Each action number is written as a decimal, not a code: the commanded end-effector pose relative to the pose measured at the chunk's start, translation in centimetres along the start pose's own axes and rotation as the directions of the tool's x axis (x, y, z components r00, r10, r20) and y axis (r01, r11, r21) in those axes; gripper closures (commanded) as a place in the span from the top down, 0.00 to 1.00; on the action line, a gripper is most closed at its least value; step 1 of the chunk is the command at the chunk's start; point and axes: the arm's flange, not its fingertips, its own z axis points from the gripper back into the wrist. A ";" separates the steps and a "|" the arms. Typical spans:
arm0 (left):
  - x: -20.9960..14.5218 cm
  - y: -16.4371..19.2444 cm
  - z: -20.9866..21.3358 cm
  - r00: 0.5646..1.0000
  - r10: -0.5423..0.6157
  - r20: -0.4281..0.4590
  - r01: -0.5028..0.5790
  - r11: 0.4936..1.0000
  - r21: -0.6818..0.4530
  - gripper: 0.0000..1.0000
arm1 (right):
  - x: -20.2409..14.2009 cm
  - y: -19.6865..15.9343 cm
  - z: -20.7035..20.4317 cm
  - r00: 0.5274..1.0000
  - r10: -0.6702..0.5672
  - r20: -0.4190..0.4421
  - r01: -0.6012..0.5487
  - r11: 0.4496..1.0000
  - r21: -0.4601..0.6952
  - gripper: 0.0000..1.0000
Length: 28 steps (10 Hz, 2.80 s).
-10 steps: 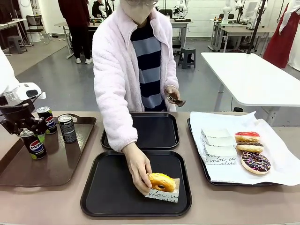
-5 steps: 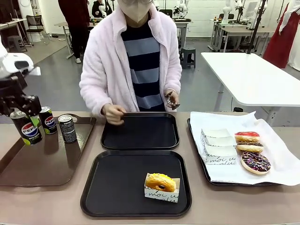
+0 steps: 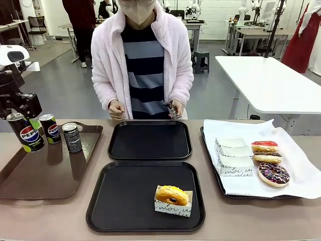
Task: Set up donuts and drinks on trays.
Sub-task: Pick up one Pepsi coke and place it on the Flat Tray.
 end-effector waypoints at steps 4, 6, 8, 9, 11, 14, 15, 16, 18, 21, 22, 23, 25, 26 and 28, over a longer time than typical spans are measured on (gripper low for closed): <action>0.2 0.1 -0.3 1.000 -0.002 -0.004 0.002 1.000 0.008 0.58 | 0.0 0.0 0.1 1.000 0.013 0.007 -0.013 1.000 0.018 1.00; -1.4 -4.5 2.0 0.999 -0.028 0.024 0.027 0.999 0.044 0.58 | 0.0 0.0 0.1 1.000 0.013 0.007 -0.013 1.000 0.018 1.00; -3.9 -9.8 2.8 0.993 -0.108 0.035 0.106 0.992 0.062 0.58 | 0.0 0.0 0.1 1.000 0.013 0.007 -0.013 1.000 0.018 1.00; -4.0 -12.7 2.8 0.985 -0.171 0.030 0.168 0.983 0.075 0.58 | 0.0 0.0 0.1 1.000 0.013 0.007 -0.013 1.000 0.018 1.00; -4.8 -18.8 0.1 0.960 -0.279 -0.030 0.280 0.957 0.078 0.58 | 0.0 0.0 0.1 1.000 0.013 0.007 -0.013 1.000 0.018 1.00; -5.0 -23.9 -6.6 0.912 -0.410 -0.034 0.411 0.911 0.036 0.58 | 0.0 0.0 0.1 1.000 0.013 0.007 -0.013 1.000 0.018 1.00; -4.7 -24.3 -8.4 0.906 -0.422 -0.034 0.423 0.905 0.038 0.58 | 0.0 0.0 0.1 1.000 0.013 0.007 -0.013 1.000 0.018 1.00; -3.8 -24.2 -9.6 0.904 -0.425 -0.041 0.426 0.904 0.028 0.58 | 0.0 0.0 0.1 1.000 0.013 0.007 -0.013 1.000 0.018 1.00; -3.0 -23.8 -11.5 0.909 -0.415 -0.024 0.415 0.910 0.007 0.58 | 0.0 0.0 0.1 1.000 0.013 0.007 -0.013 1.000 0.018 1.00; -2.1 -23.4 -13.8 0.902 -0.433 -0.012 0.433 0.901 0.012 0.58 | 0.0 0.0 0.1 1.000 0.013 0.007 -0.013 1.000 0.018 1.00; -1.7 -23.4 -14.3 0.900 -0.436 -0.016 0.436 0.900 0.017 0.58 | 0.0 0.0 0.1 1.000 0.013 0.007 -0.013 1.000 0.018 1.00; -1.9 -23.4 -14.6 0.899 -0.437 -0.009 0.437 0.899 0.021 0.58 | 0.0 0.0 0.1 1.000 0.013 0.007 -0.013 1.000 0.018 1.00; -1.7 -23.4 -14.9 0.896 -0.443 -0.006 0.443 0.896 0.024 0.89 | 0.0 0.0 0.1 1.000 0.013 0.007 -0.013 1.000 0.018 1.00; -1.7 -23.4 -15.0 0.897 -0.443 -0.011 0.443 0.896 0.025 1.00 | 0.0 0.0 0.1 1.000 0.013 0.007 -0.013 1.000 0.018 1.00; -1.7 -23.4 -15.2 0.898 -0.439 -0.018 0.439 0.898 0.027 1.00 | 0.0 0.0 0.1 1.000 0.013 0.007 -0.013 1.000 0.018 1.00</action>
